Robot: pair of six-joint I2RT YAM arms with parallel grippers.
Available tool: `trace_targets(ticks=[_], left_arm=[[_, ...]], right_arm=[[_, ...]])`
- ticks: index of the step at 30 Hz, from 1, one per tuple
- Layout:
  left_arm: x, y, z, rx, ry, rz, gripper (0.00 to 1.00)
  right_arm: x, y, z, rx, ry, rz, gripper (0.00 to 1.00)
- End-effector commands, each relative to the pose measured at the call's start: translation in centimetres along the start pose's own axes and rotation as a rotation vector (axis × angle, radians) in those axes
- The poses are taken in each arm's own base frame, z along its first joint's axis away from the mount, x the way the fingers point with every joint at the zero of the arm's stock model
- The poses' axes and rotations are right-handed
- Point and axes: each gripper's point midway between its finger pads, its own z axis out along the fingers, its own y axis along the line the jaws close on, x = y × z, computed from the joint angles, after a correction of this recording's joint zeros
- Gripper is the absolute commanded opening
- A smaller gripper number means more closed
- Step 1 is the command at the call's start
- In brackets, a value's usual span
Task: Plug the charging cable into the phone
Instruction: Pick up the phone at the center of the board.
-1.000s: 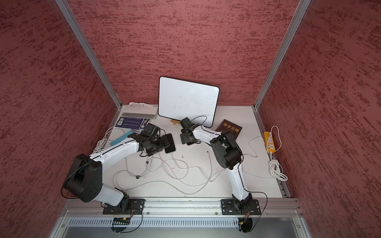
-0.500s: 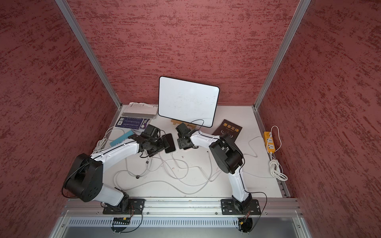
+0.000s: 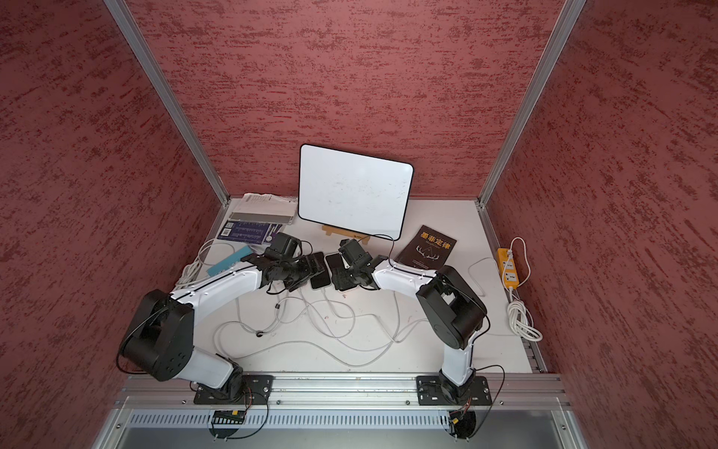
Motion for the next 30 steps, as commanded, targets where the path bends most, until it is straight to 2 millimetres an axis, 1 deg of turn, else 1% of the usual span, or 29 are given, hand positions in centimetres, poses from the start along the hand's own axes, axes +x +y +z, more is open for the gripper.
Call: trace_targets(ticks=[1, 6, 10, 13, 16, 19, 22, 23, 24, 26, 27, 30], left_arm=[[-0.9, -2.3, 0.3, 0.071, -0.013, 0.006, 0.82], [-1.1, -3.2, 0.9, 0.099, -0.015, 0.008, 0.78], [-0.6, -4.0, 1.8, 0.11, 0.004, 0.018, 0.68], [0.2, -4.2, 2.7, 0.106, 0.02, 0.035, 0.59], [0.7, -3.8, 3.2, 0.1, 0.031, 0.04, 0.37], [0.9, -3.1, 3.5, 0.084, 0.026, 0.026, 0.17], [0.9, -2.8, 3.4, 0.078, 0.023, 0.021, 0.03], [0.8, -2.8, 3.3, 0.076, 0.021, 0.022, 0.0], [0.7, -2.8, 3.1, 0.076, 0.016, 0.024, 0.0], [0.4, -2.9, 2.7, 0.063, 0.006, 0.037, 0.0], [0.2, -2.8, 2.4, 0.051, -0.003, 0.047, 0.0], [-0.8, -2.3, 1.3, 0.006, -0.047, 0.084, 0.0]], right_arm=[[-2.6, 3.6, -2.0, -0.181, -0.1, 0.001, 0.48], [-2.3, 4.6, -2.1, -0.244, -0.09, -0.003, 0.48], [-2.4, 5.7, -2.5, -0.309, -0.093, -0.005, 0.48], [-2.5, 6.0, -2.6, -0.325, -0.094, -0.006, 0.48], [-2.4, 6.0, -2.6, -0.33, -0.094, -0.009, 0.48], [-2.5, 6.1, -2.8, -0.331, -0.1, -0.01, 0.48], [-2.5, 6.0, -3.0, -0.329, -0.103, -0.013, 0.49], [-2.5, 6.0, -3.0, -0.328, -0.104, -0.015, 0.51], [-2.5, 5.9, -3.1, -0.324, -0.106, -0.015, 0.56], [-2.8, 5.9, -3.7, -0.316, -0.122, -0.025, 0.7], [-2.9, 5.8, -4.1, -0.307, -0.134, -0.032, 0.75], [-3.5, 4.3, -5.6, -0.234, -0.182, -0.027, 0.86]])
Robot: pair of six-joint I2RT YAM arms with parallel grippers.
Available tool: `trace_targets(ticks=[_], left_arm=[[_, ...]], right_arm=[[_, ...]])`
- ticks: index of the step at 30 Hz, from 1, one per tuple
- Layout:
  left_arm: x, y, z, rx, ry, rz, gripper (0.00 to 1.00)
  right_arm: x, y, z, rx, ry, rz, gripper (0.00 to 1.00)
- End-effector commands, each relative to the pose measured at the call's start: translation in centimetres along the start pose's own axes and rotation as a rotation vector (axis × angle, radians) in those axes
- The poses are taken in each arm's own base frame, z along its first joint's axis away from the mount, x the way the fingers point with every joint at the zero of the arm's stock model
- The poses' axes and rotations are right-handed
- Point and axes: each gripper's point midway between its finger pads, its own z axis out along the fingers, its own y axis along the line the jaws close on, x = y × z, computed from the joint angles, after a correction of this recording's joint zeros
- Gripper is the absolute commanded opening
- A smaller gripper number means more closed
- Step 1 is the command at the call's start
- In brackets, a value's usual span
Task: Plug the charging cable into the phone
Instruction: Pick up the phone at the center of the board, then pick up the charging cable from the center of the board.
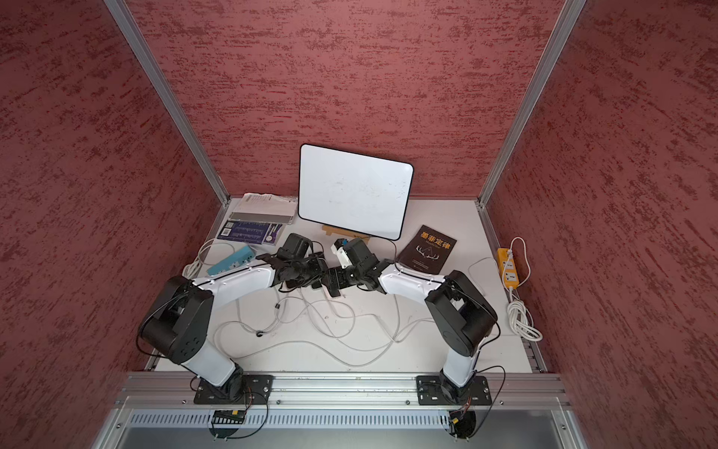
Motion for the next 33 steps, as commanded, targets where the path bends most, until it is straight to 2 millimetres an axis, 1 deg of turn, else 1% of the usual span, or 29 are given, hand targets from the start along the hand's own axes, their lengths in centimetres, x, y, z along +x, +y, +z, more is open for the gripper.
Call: trace_targets(ticks=[1, 2, 4, 7, 9, 12, 17, 21, 23, 28, 33], left_arm=[[-1.6, -1.0, -2.2, 0.0, -0.065, 0.079, 0.0], [-1.9, -0.9, -2.5, 0.0, -0.077, 0.094, 0.0], [-2.3, -1.0, -3.2, 0.024, -0.092, 0.121, 0.0], [-2.4, -1.7, -4.4, 0.09, -0.116, 0.177, 0.0], [-2.3, -2.4, -5.0, 0.131, -0.126, 0.214, 0.0], [-1.9, -2.9, -5.5, 0.163, -0.122, 0.238, 0.0], [-1.5, -3.8, -5.7, 0.197, -0.088, 0.243, 0.0], [-1.0, -4.1, -5.3, 0.22, -0.061, 0.247, 0.0], [-0.9, -4.3, -5.3, 0.23, -0.055, 0.245, 0.0], [-0.8, -4.4, -6.5, 0.236, -0.073, 0.263, 0.0], [-0.6, -4.4, -6.9, 0.245, -0.078, 0.266, 0.0]], right_arm=[[-3.2, -0.3, -3.3, 0.067, -0.14, -0.031, 0.87], [-3.3, -1.5, -3.9, 0.131, -0.147, -0.008, 0.88], [-3.0, -4.7, -5.1, 0.308, -0.139, 0.031, 0.87], [-1.3, -9.1, -6.6, 0.568, -0.064, 0.049, 0.82], [0.0, -10.8, -7.4, 0.667, -0.016, 0.058, 0.78], [1.8, -12.7, -8.5, 0.778, 0.036, 0.081, 0.73], [4.6, -14.5, -10.0, 0.882, 0.118, 0.093, 0.67], [6.3, -15.3, -10.2, 0.902, 0.175, 0.098, 0.63], [6.8, -15.6, -10.1, 0.898, 0.189, 0.108, 0.6], [7.4, -16.6, -9.4, 0.866, 0.206, 0.154, 0.52], [8.4, -17.4, -8.3, 0.844, 0.253, 0.176, 0.48]])
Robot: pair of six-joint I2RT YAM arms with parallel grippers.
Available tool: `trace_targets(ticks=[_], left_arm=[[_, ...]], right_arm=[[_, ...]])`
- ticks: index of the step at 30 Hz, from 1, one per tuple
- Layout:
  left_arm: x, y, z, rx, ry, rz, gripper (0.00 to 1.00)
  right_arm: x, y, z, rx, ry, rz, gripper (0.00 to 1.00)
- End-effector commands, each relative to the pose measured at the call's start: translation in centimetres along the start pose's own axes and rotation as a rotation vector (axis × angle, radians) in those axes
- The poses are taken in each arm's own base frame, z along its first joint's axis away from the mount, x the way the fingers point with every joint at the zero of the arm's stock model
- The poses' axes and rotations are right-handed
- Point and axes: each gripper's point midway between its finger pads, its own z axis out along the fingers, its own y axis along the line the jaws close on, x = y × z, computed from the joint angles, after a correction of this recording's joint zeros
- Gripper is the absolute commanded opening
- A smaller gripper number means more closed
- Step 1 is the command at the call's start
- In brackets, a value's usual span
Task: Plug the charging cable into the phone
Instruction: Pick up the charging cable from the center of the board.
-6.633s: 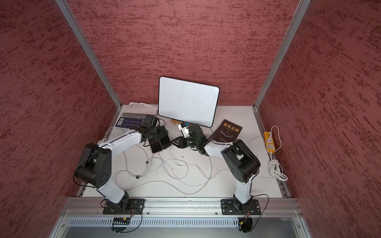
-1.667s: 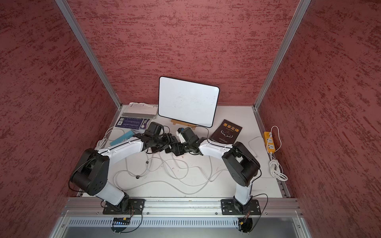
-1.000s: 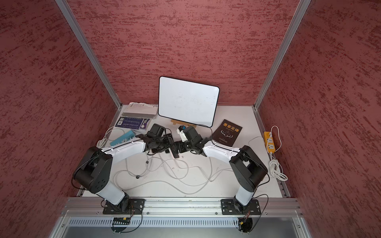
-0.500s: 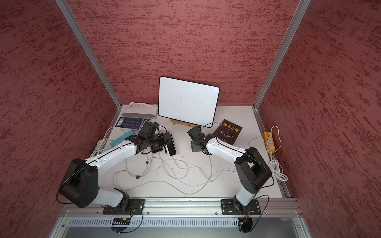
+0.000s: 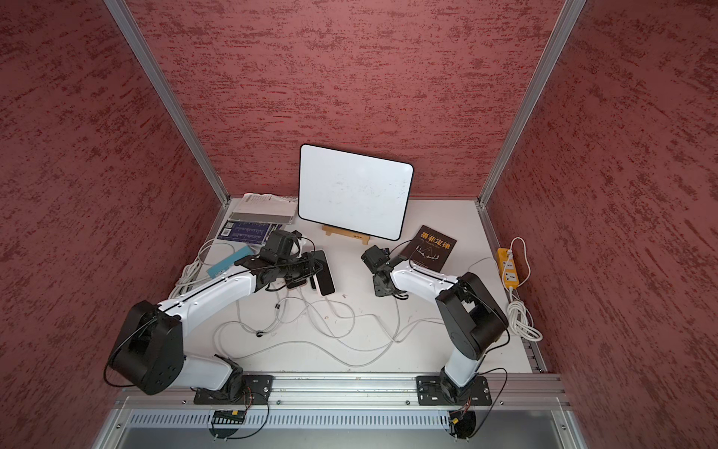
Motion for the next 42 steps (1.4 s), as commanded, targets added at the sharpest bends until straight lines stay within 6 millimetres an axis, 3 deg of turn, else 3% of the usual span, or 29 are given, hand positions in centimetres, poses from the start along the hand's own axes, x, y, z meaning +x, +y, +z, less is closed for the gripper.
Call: trace_targets(ticks=[1, 13, 28, 42], left_arm=[[-0.7, -1.7, -1.0, 0.063, -0.036, 0.041, 0.0], [-0.8, -1.8, -1.5, 0.058, -0.046, 0.045, 0.0], [-0.8, -1.5, -1.6, 0.042, -0.05, 0.046, 0.0], [-0.7, -1.5, -1.6, 0.039, -0.05, 0.048, 0.0]], right_arm=[[0.6, 0.2, 1.4, -0.02, 0.04, 0.005, 0.48], [1.2, -0.5, 3.0, -0.064, 0.087, 0.044, 0.35], [2.6, -1.0, 2.5, -0.094, 0.099, 0.064, 0.33], [3.1, -0.9, 2.5, -0.103, 0.118, 0.081, 0.24]])
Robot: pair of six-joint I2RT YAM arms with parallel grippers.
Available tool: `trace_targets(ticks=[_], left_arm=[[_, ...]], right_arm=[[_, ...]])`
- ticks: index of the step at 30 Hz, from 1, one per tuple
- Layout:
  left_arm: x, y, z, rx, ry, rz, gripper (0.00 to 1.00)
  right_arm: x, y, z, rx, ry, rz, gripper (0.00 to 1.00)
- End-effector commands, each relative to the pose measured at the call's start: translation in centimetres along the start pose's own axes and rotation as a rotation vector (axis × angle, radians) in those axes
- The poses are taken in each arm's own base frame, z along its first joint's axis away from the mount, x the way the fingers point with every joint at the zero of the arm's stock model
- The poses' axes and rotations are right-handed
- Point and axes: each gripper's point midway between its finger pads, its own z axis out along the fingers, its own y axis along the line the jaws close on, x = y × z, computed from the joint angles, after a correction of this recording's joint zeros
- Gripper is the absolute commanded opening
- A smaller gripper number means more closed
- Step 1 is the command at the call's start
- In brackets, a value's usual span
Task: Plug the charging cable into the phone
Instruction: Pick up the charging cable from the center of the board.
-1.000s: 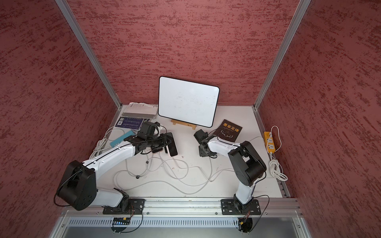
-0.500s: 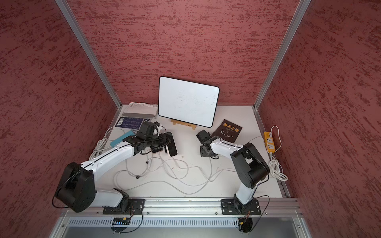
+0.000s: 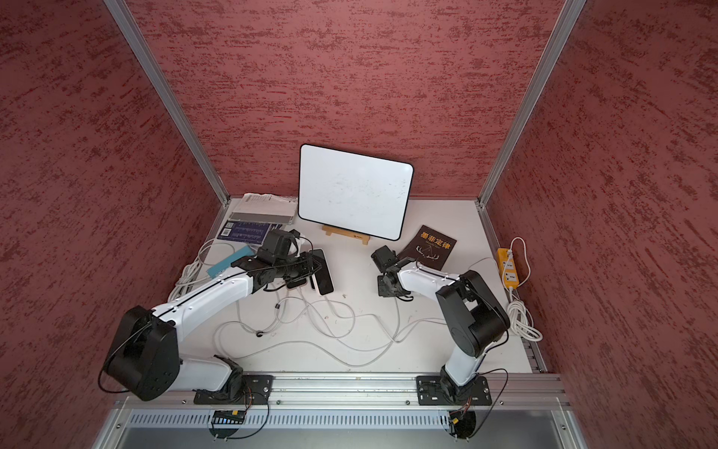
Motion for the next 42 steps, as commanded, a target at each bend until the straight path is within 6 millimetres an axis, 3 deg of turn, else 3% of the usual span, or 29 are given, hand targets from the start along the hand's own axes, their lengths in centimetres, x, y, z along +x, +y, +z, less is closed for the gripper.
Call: trace_targets(ticks=[1, 5, 9, 12, 16, 21, 26, 29, 32, 39, 42], left_arm=[[-0.6, -1.3, -0.9, 0.042, -0.035, 0.037, 0.0], [-0.7, -1.3, -0.9, 0.042, -0.035, 0.036, 0.0], [-0.7, -1.2, -0.9, 0.038, -0.036, 0.035, 0.0], [-0.7, -1.1, -0.9, 0.035, -0.038, 0.035, 0.0], [-0.8, -1.1, -1.1, 0.036, -0.059, 0.033, 0.0], [-2.4, -1.3, -1.8, 0.038, -0.122, 0.0, 0.0], [-4.1, -2.5, -2.2, 0.056, -0.148, -0.019, 0.0], [-5.1, -3.1, -2.5, 0.059, -0.164, -0.018, 0.0], [-5.5, -2.8, -2.3, 0.105, -0.211, -0.048, 0.0], [-7.2, -1.8, -2.0, 0.181, -0.316, -0.007, 0.0], [-8.2, -2.8, -2.0, 0.259, -0.298, -0.019, 0.0]], right_arm=[[2.5, -1.2, 0.6, 0.028, 0.089, 0.01, 0.24], [2.6, -1.2, 0.5, 0.026, 0.088, 0.013, 0.22], [2.2, -1.3, 0.3, 0.03, 0.071, 0.014, 0.05], [1.3, -0.8, -0.1, 0.01, 0.038, 0.006, 0.0], [-1.9, 2.0, -1.9, -0.119, -0.074, -0.057, 0.0], [-7.2, 5.0, -5.6, -0.248, -0.255, -0.087, 0.0], [-12.6, 4.8, -9.1, -0.188, -0.443, -0.047, 0.0], [-14.5, 5.5, -11.0, -0.231, -0.561, -0.058, 0.0], [-14.0, 7.1, -12.8, -0.379, -0.656, -0.094, 0.0], [-9.6, 10.4, -14.6, -0.679, -0.707, -0.256, 0.0], [-8.2, 11.4, -15.3, -0.749, -0.74, -0.32, 0.0]])
